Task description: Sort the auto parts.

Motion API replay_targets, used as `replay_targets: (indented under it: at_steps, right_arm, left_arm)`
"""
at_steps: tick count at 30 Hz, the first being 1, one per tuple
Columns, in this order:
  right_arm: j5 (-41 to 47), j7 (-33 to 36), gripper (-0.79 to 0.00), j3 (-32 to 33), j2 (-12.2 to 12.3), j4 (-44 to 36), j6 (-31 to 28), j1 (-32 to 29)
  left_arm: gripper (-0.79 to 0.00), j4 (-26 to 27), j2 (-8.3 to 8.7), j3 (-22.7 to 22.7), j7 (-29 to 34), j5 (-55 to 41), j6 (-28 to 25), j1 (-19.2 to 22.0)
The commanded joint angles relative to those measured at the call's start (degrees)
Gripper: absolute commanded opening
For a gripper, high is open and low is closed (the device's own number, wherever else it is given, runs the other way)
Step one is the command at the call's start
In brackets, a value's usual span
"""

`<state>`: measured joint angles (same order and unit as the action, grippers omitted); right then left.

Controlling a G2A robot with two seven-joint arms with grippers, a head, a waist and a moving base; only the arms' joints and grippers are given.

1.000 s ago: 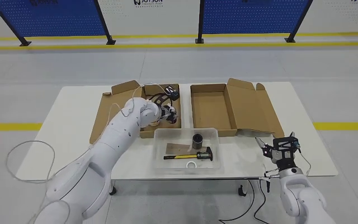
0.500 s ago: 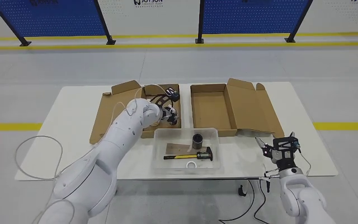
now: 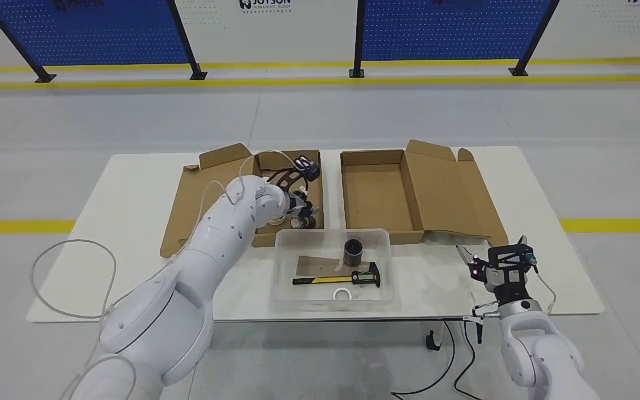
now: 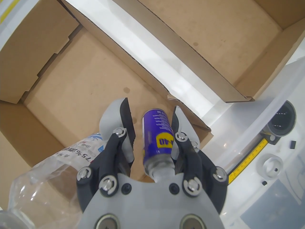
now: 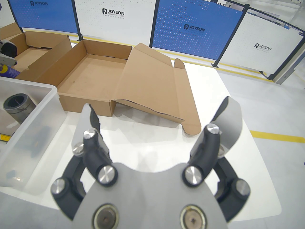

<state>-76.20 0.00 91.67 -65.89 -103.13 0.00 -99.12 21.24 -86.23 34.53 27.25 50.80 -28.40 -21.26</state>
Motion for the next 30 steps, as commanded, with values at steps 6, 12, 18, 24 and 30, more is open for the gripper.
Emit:
replay_targets:
  at_steps: [6,12,18,24,30]
  right_arm:
    - [0.00,0.00,0.000,0.00,0.00,0.00,0.00,0.00]
    - [0.00,0.00,0.000,0.00,0.00,0.00,0.00,0.00]
    - [0.00,0.00,0.000,0.00,0.00,0.00,0.00,0.00]
    - [0.00,0.00,0.000,0.00,0.00,0.00,0.00,0.00]
    - [0.00,0.00,0.000,0.00,0.00,0.00,0.00,0.00]
  left_arm:
    - [-0.406,1.07,-0.31,0.32,-1.45,0.89,-0.37,0.84]
    - [-0.403,4.25,-0.06,1.39,-2.81,0.52,-1.93,1.05]
    - [-0.419,12.17,0.99,3.00,-0.96,-0.73,-4.17,-1.19]
    - [-0.419,26.61,4.20,7.01,3.48,-0.14,-2.82,-6.98]
    - [-0.422,47.57,8.96,15.19,11.10,2.81,1.48,-17.30]
